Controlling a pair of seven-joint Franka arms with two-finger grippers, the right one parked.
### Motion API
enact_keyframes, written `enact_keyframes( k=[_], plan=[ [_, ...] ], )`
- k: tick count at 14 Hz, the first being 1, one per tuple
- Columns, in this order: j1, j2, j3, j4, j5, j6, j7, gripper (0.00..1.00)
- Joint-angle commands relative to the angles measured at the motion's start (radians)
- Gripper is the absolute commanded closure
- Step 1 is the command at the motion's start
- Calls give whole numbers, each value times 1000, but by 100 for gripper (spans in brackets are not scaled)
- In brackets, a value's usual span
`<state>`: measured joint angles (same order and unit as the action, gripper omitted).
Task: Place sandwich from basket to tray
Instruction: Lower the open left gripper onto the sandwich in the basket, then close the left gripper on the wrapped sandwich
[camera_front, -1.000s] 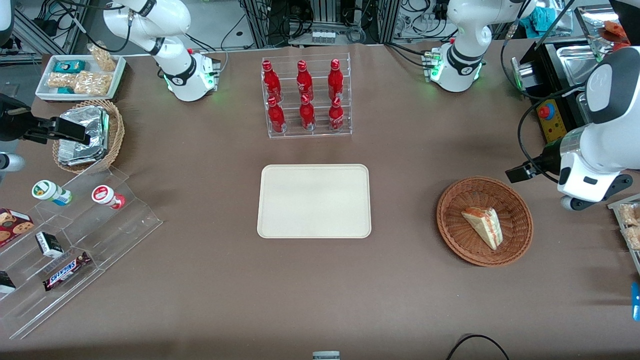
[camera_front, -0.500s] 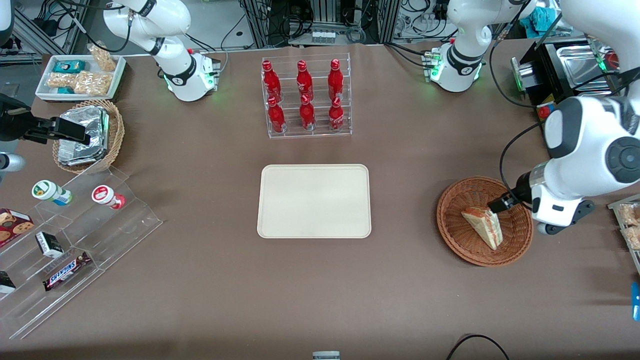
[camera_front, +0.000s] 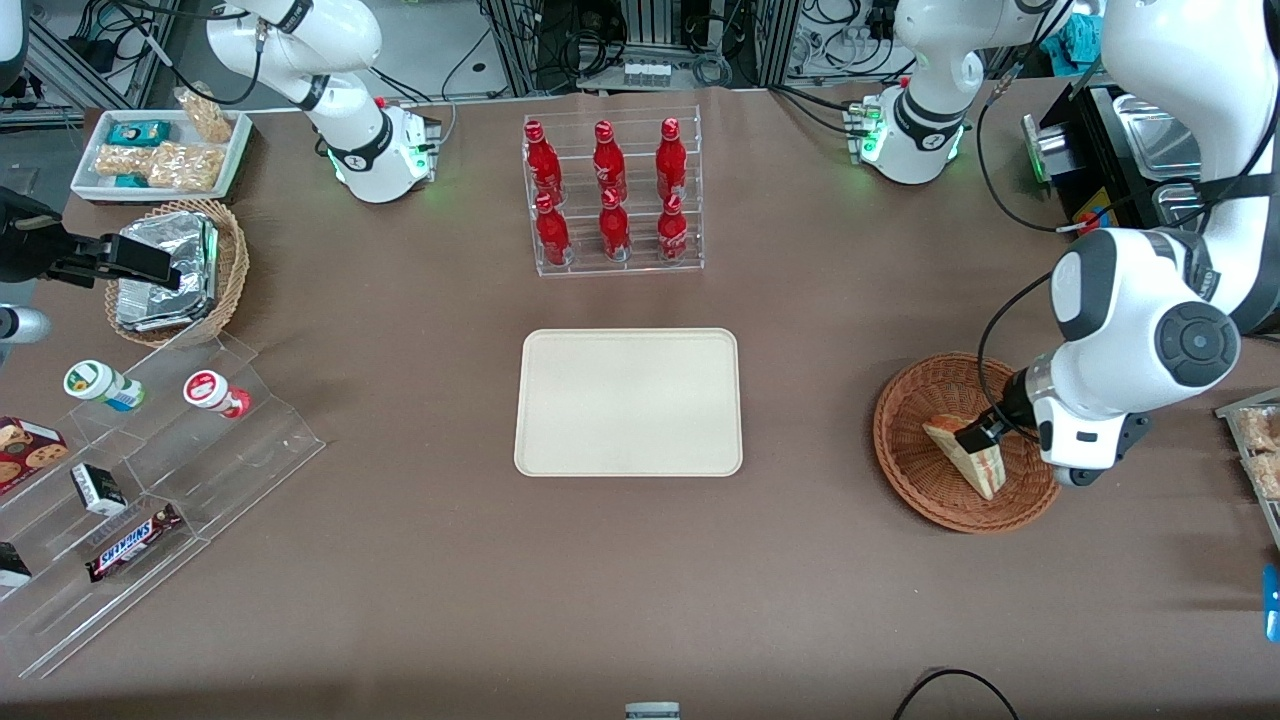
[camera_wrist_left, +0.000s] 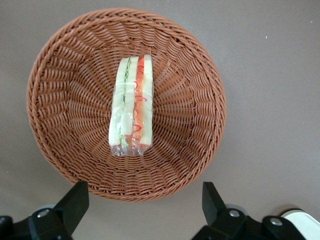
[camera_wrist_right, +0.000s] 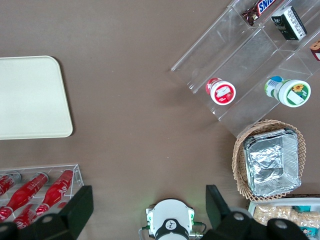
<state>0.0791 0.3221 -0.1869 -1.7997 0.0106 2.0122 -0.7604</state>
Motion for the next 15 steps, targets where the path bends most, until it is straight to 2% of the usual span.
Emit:
enact_keyframes(
  k=[1,4,15],
  plan=[
    [-1,17,3,-30,9,69,-11,0],
    [7,25,4,-124,9,229,-2,0],
    [10,43,37,-135,11,229,39,0]
  ],
)
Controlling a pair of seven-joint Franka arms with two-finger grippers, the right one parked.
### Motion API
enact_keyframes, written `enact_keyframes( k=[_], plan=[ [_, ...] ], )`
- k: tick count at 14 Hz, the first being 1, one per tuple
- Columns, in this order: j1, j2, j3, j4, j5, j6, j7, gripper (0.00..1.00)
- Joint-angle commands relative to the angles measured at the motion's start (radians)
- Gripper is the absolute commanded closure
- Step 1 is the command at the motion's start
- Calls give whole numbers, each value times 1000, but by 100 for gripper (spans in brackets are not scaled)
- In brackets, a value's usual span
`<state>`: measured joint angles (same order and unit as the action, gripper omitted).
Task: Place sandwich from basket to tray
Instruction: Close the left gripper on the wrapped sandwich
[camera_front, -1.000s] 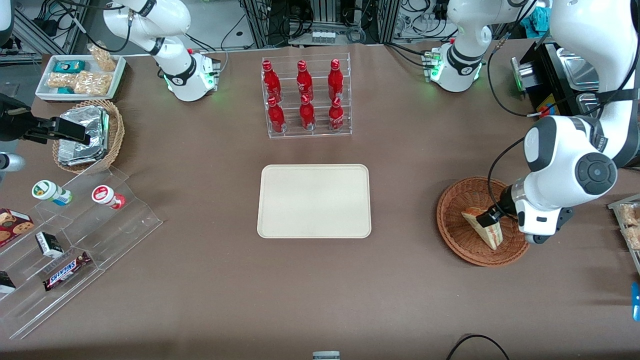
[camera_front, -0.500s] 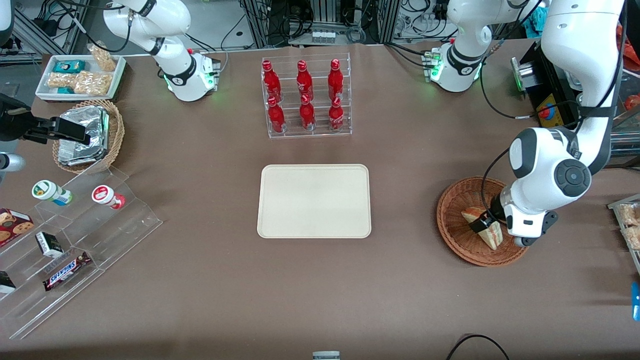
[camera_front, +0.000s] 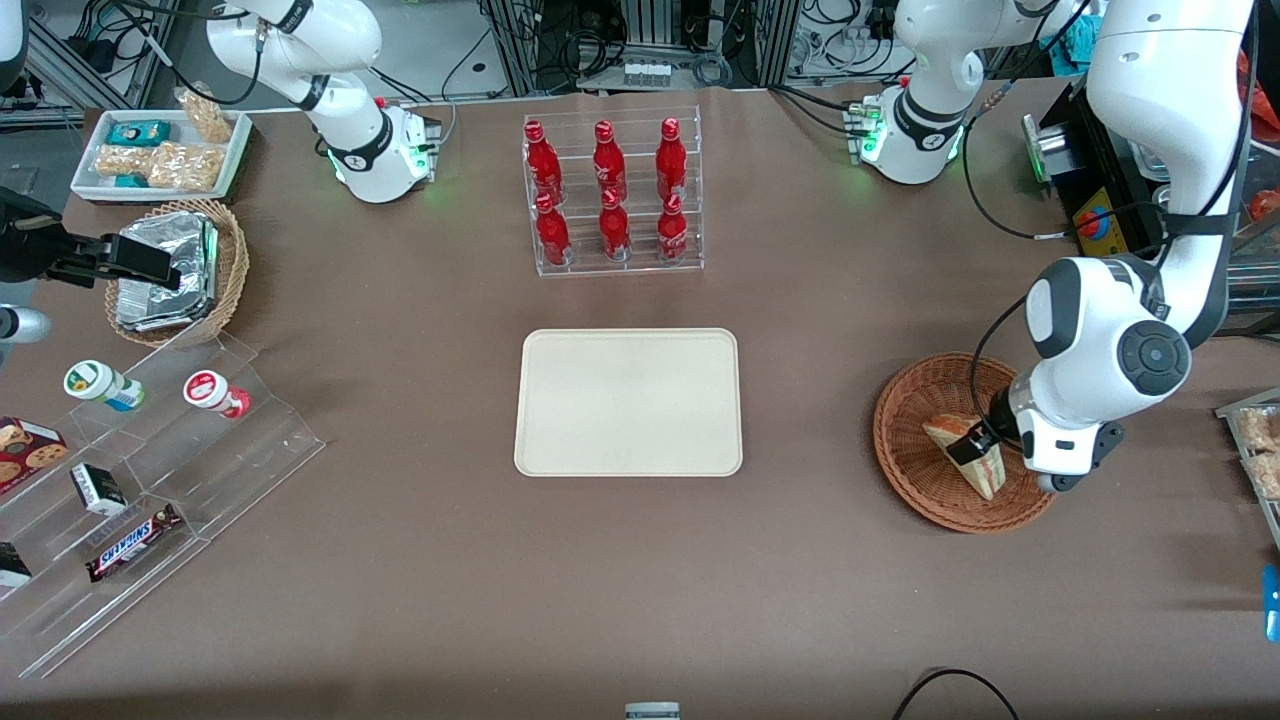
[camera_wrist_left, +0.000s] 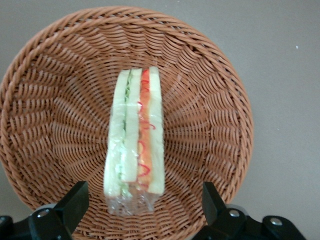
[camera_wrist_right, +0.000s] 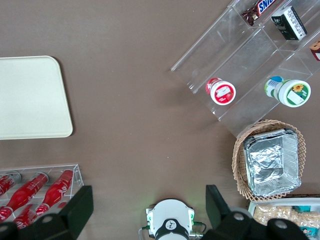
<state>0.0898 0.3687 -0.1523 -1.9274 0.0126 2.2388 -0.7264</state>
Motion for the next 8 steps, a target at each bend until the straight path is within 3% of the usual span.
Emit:
enact_keyframes(
  k=[1,8],
  plan=[
    [-2,-2,2,-10,9,2,5,0],
    [-2,50,4,1,9,21,7,0]
  ],
)
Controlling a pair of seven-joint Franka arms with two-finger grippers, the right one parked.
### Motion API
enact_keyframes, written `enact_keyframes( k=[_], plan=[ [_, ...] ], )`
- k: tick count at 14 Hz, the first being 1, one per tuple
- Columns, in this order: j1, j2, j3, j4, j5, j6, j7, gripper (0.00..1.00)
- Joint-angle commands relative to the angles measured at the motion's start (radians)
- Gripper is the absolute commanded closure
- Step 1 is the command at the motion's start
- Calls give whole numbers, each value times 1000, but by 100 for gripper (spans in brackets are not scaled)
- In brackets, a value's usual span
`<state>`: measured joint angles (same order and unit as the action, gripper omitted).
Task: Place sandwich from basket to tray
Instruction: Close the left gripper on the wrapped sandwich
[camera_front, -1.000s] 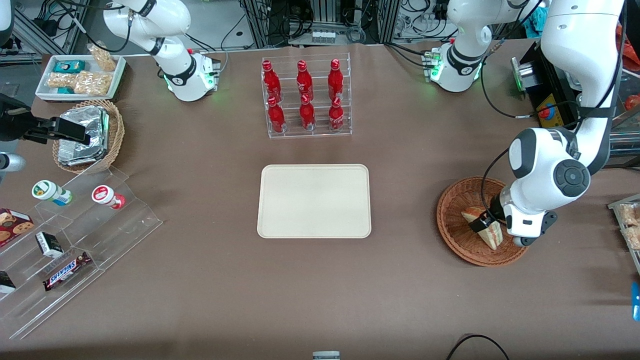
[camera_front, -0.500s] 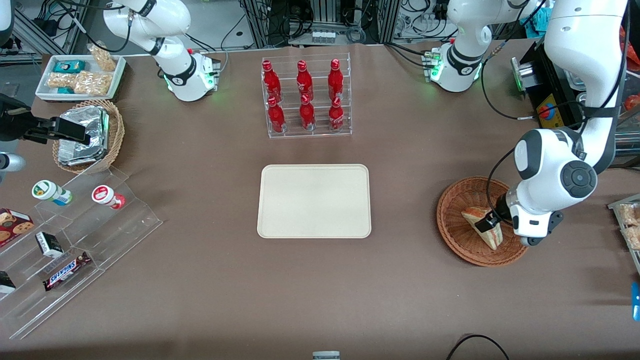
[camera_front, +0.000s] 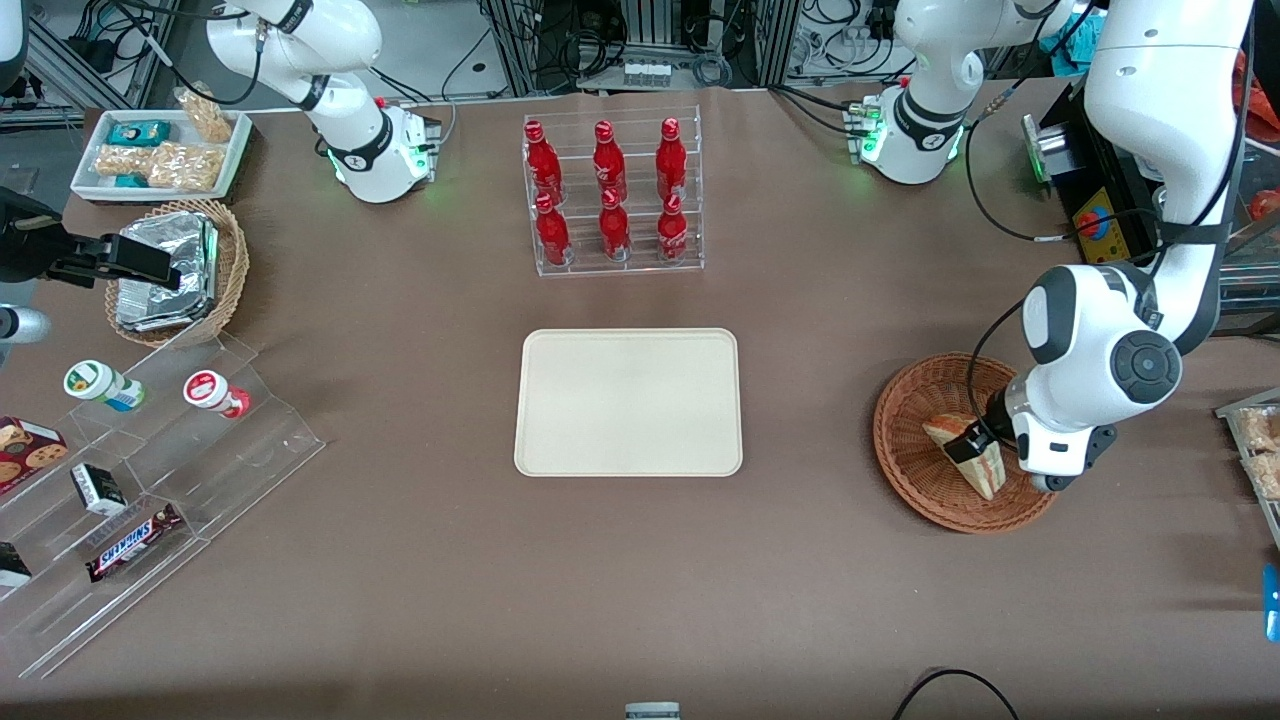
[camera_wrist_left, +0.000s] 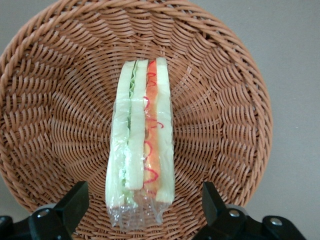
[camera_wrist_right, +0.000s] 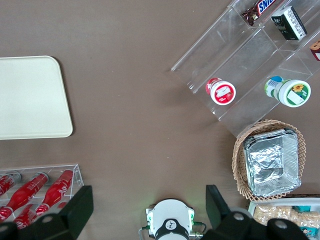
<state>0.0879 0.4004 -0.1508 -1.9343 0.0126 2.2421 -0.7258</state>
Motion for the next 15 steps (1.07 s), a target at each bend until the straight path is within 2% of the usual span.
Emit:
enact_keyframes(
  k=[1,2,4,6,8,10,12,15],
  plan=[
    [0,21,2,5,10,25,8,0],
    [0,23,3,5,10,25,8,0],
    [1,28,4,5,10,25,8,13],
    [1,29,19,-3,12,25,8,42],
    [0,28,20,-5,27,24,8,67],
    [1,28,22,-6,27,21,6,74],
    [1,34,22,-6,27,21,6,75],
    [1,35,22,-5,26,21,-3,89]
  ],
)
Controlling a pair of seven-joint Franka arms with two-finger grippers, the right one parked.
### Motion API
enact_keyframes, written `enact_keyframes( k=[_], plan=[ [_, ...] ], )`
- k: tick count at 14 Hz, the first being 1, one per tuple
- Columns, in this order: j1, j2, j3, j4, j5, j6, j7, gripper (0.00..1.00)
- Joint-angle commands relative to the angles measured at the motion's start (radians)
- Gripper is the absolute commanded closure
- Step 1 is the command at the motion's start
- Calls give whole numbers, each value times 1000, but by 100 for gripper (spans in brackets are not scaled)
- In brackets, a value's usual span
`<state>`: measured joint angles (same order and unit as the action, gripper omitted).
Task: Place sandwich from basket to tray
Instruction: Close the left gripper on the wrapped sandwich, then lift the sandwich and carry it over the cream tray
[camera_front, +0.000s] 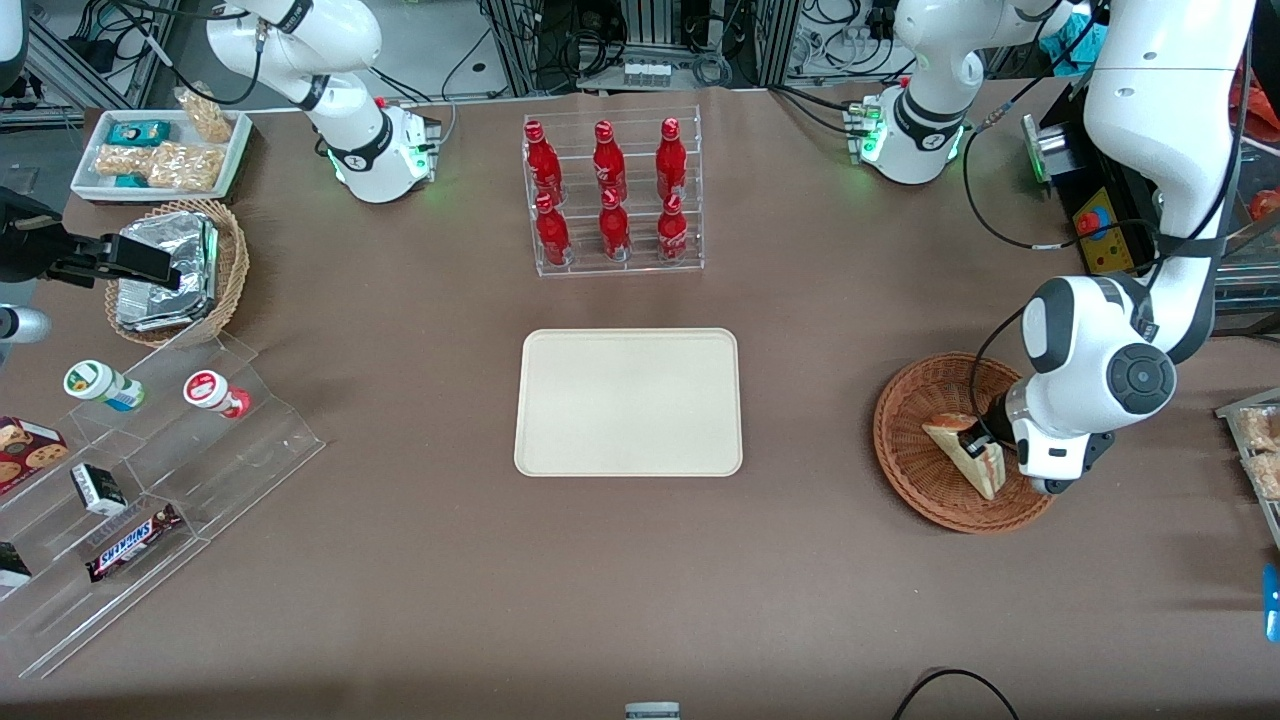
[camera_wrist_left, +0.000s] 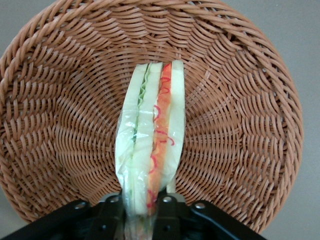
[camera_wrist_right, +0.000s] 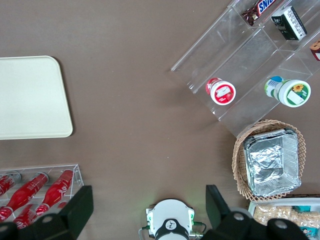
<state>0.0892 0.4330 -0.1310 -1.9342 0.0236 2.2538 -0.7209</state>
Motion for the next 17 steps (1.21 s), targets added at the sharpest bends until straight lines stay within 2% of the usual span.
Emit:
enact_keyframes(
  k=[1,7,9,14,17],
  plan=[
    [0,1,2,-3,15,7,-8,91],
    [-22,-63,-5,8,18,3,5,92],
    [-77,-82,-4,6,18,-48,0,92],
    [-140,-131,-7,34,22,-180,8,91],
    [-227,-132,-9,37,22,-188,-5,91]
  ],
)
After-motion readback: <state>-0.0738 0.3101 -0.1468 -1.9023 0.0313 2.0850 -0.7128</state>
